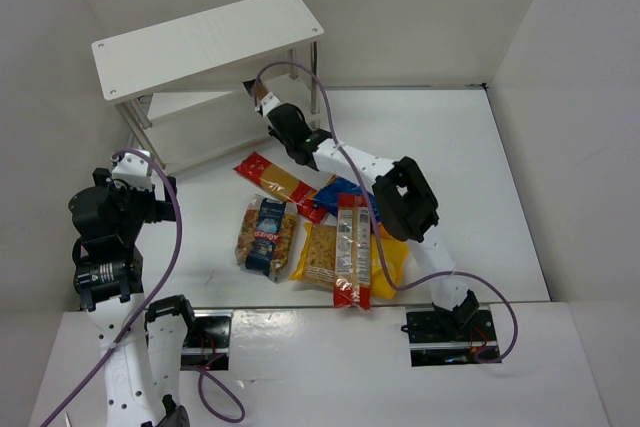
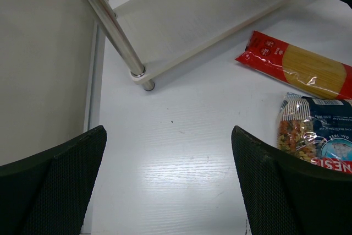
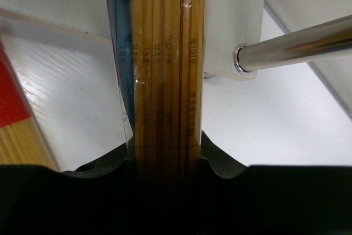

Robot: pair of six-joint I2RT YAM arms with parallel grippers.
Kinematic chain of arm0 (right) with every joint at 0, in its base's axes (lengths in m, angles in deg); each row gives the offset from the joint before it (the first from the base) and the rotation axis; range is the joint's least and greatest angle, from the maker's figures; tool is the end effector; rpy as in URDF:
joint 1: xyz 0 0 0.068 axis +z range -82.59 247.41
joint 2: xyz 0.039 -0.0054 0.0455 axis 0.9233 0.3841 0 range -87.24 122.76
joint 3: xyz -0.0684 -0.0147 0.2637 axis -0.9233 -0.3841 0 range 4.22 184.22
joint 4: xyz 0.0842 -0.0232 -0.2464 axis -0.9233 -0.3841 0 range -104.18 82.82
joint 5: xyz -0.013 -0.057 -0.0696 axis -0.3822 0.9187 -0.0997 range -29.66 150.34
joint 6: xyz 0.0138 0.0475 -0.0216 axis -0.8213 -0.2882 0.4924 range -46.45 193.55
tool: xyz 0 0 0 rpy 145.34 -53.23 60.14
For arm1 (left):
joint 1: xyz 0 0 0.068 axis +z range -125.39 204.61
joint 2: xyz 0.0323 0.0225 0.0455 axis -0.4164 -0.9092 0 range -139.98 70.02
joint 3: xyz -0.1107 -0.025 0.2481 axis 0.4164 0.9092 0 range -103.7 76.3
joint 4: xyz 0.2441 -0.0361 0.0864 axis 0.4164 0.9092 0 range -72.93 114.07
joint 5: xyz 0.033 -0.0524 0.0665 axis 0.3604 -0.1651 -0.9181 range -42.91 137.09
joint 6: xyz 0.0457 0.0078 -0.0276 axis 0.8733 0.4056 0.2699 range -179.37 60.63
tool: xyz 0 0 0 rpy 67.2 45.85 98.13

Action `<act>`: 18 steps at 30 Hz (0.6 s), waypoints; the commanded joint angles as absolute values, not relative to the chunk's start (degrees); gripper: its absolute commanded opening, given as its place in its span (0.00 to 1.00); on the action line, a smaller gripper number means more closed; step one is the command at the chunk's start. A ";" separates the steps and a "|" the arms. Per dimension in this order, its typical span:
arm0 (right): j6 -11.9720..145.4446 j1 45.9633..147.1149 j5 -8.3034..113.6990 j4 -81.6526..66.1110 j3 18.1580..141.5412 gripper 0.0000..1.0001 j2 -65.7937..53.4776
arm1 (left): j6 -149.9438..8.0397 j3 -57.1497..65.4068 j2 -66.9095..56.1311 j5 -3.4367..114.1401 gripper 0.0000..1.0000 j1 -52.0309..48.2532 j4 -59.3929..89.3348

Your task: Place and organize the pasta boxes and bags onto the shelf

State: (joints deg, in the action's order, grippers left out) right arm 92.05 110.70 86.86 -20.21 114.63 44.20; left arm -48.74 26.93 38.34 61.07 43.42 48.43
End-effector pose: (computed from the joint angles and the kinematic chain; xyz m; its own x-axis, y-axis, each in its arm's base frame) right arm 0.3986 0.3536 0.2202 -0.2774 -0.6513 -0.7063 -0.4557 0.7364 -0.5001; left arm 0.1125 0.0293 0.3580 -0.2365 0.1086 -0.9655 -0.0479 0.9912 0.1232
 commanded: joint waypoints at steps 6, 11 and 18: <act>104.48 114.43 101.73 4.41 111.10 0.00 42.83 | -47.51 26.99 38.46 62.21 1.00 43.24 46.87; 112.21 115.48 105.42 13.63 108.81 0.00 43.45 | -47.51 26.99 38.99 62.21 1.00 43.24 46.87; 118.46 115.49 108.24 18.22 110.56 0.00 47.49 | -47.51 26.99 38.99 62.21 1.00 43.24 46.87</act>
